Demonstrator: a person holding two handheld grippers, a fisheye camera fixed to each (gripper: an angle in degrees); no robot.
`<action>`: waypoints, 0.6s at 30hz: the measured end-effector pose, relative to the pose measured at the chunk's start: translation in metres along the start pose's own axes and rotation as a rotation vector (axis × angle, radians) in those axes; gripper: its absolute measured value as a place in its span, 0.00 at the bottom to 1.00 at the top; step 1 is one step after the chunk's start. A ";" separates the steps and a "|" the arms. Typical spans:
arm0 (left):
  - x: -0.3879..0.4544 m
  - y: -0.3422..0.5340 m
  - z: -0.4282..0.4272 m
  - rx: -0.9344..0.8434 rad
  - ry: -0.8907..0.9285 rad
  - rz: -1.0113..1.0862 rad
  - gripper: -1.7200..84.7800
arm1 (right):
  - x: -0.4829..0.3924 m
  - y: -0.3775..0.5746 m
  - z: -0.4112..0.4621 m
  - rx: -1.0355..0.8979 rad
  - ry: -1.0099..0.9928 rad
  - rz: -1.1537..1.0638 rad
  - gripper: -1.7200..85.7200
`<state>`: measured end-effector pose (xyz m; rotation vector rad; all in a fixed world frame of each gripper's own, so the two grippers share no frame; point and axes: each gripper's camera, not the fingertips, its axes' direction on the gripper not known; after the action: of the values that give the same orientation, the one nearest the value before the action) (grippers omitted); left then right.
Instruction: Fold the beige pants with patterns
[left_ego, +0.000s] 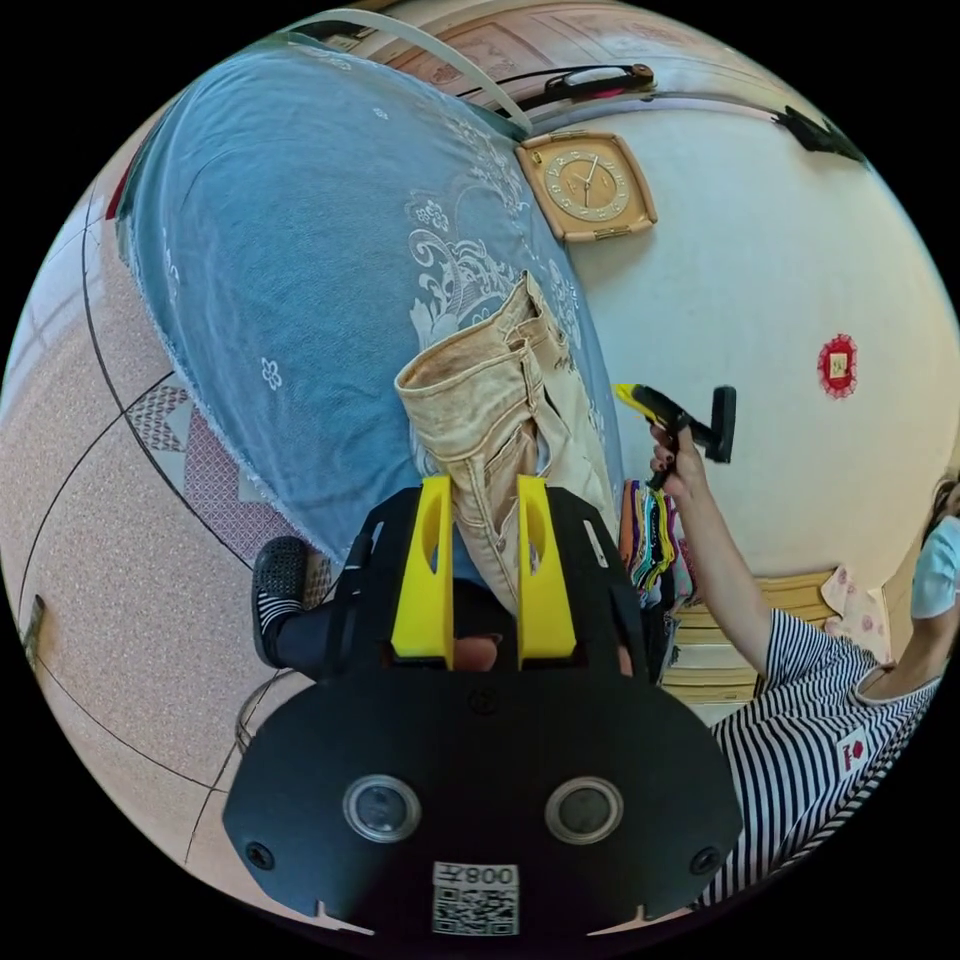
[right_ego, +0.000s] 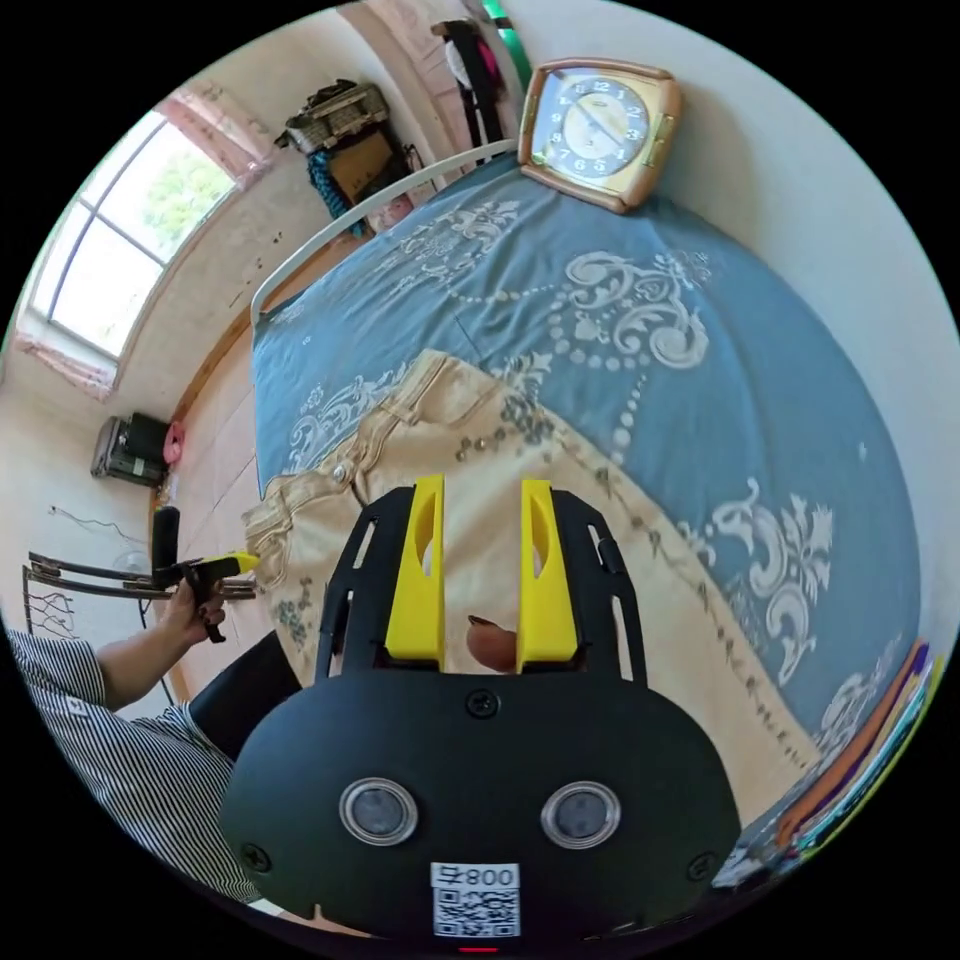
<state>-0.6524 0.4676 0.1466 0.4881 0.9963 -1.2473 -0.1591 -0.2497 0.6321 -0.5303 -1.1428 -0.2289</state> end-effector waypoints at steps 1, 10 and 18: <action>-0.002 0.000 -0.008 0.000 0.002 0.000 0.12 | 0.001 -0.021 0.019 -0.016 0.015 -0.026 0.16; -0.004 -0.006 -0.052 -0.022 -0.018 0.041 0.09 | 0.021 -0.123 0.166 -0.173 0.132 -0.130 0.16; 0.011 -0.008 -0.084 0.012 0.051 0.070 0.06 | 0.041 -0.140 0.209 -0.163 0.162 -0.210 0.07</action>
<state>-0.6901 0.5252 0.0960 0.5620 1.0069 -1.1844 -0.3708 -0.2593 0.7732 -0.5253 -1.0266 -0.5416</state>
